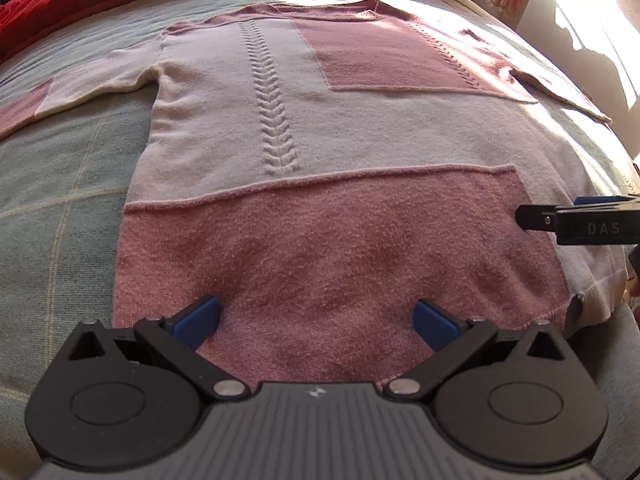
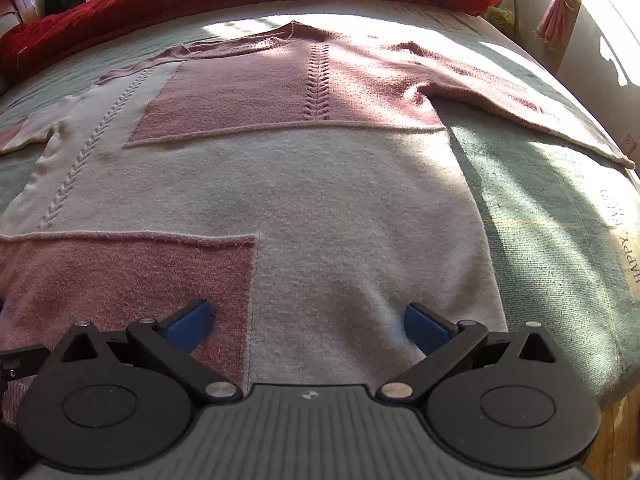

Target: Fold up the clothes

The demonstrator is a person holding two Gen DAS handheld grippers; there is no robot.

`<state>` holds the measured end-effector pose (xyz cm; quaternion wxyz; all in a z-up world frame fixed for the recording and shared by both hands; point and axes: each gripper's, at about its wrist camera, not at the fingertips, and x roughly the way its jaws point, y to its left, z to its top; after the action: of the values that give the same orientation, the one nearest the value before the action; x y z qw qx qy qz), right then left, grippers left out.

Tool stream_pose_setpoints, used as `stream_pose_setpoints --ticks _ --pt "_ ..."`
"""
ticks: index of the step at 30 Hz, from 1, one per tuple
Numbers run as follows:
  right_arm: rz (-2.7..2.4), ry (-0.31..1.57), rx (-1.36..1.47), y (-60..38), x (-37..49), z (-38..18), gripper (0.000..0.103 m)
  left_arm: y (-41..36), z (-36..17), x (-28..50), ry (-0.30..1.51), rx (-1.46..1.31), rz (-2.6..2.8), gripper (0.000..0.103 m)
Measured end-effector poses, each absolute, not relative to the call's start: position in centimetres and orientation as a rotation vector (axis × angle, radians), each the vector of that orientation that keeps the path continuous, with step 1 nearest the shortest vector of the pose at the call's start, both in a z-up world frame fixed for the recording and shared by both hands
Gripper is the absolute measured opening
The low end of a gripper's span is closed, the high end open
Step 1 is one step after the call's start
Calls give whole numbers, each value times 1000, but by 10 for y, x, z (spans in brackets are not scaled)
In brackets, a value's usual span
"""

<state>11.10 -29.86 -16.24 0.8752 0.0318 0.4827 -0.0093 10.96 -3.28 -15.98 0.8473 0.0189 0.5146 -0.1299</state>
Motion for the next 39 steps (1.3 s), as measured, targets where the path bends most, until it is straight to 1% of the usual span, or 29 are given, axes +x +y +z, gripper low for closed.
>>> stream_pose_setpoints --ticks 3,8,11,15,20,26,32,36,39 --pt "-16 982 126 -316 92 -166 103 -34 -159 113 1102 39 -266 103" --pt "2 966 130 -321 86 -169 103 -39 -160 114 1113 68 -243 103" --pt "-72 983 177 -315 90 -156 103 -43 -161 111 1107 112 -254 103" --pt "-82 934 198 -297 99 -140 103 -40 -161 109 1097 102 -264 103" --pt "-118 1031 301 -292 105 -158 103 -39 -161 112 1110 85 -263 103" --pt "-151 1032 262 -286 77 -157 103 -41 -163 108 1090 88 -248 103" --pt "-212 905 173 -282 88 -143 103 -41 -162 107 1092 91 -237 103" --pt "-218 987 269 -303 88 -163 103 -42 -161 107 1105 95 -228 103" --pt "-198 956 263 -306 70 -166 103 -48 -157 99 1093 146 -220 103"
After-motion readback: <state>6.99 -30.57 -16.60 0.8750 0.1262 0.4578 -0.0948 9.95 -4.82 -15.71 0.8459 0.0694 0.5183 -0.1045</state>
